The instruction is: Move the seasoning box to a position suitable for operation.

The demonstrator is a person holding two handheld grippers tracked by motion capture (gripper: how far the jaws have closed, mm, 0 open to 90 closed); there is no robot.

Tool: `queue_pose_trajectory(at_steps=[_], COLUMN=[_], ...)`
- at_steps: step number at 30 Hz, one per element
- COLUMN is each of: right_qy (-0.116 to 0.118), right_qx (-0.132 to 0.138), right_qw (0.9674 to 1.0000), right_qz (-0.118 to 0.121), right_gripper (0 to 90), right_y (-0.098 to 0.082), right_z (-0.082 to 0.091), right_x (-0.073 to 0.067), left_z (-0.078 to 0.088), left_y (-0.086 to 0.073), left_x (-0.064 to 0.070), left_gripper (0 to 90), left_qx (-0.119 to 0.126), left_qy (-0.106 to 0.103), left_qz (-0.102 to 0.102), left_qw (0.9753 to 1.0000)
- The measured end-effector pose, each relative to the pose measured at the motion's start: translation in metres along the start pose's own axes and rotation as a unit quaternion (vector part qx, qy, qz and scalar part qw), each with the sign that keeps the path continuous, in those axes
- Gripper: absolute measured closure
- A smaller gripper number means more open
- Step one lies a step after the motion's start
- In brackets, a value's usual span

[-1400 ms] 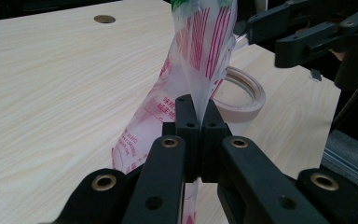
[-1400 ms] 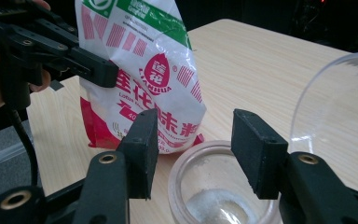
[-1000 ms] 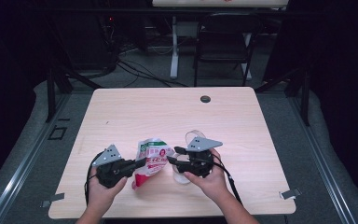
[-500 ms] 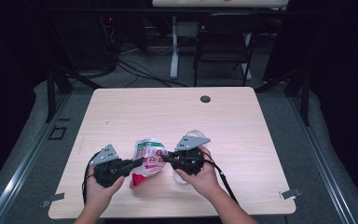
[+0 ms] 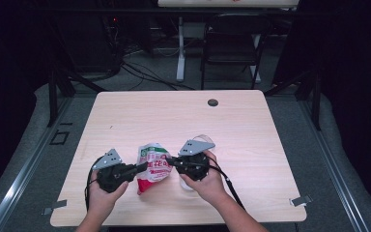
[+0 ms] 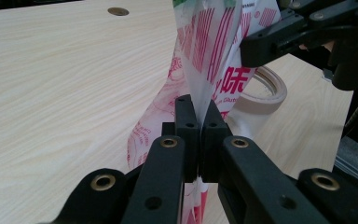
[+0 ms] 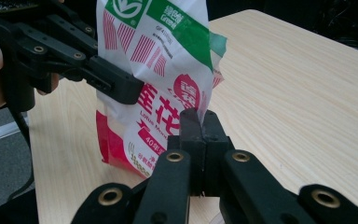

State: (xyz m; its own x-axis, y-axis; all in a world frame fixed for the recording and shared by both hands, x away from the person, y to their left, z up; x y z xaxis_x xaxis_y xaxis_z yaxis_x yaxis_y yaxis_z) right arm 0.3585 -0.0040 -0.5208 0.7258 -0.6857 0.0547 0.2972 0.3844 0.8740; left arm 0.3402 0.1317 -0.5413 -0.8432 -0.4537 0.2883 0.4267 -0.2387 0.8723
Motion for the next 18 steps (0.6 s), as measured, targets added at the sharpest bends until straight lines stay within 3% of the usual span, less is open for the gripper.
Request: queue_pose_trajectory(at_steps=[4,10,18], right_qy=[-0.004,-0.014,-0.013], right_qx=[-0.001,-0.001,0.002], right_qw=[1.0,0.9999,0.9999], right_qz=[-0.001,0.01,0.006], right_gripper=[90.0,90.0,90.0], right_y=[0.0,-0.004,-0.008], right_z=[0.001,0.002,0.005], right_x=[0.002,0.002,0.001], left_z=[-0.004,-0.01,-0.016], left_y=[-0.005,-0.011,-0.017], left_x=[0.002,0.002,0.0], left_gripper=[88.6,85.2,67.2], left_qx=[-0.01,-0.011,-0.01], left_qy=[-0.006,0.0,0.02], left_qz=[0.0,0.002,0.007], left_qw=[0.9999,0.9999,0.9997])
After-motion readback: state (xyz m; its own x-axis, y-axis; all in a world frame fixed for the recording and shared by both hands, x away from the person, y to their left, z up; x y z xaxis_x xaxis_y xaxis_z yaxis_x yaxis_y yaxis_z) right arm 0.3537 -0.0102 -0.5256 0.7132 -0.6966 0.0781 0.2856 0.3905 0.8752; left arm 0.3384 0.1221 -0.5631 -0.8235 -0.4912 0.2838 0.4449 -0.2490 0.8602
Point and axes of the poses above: each handheld gripper's, and its own axes: z roughly backward along the jaws, y roughly out of its top, x roughly to its right, the point moved 9 cm from there along -z, roughly forward along the jaws, and after that the axes turned 12 degrees about -y, right-handed, at the moved point
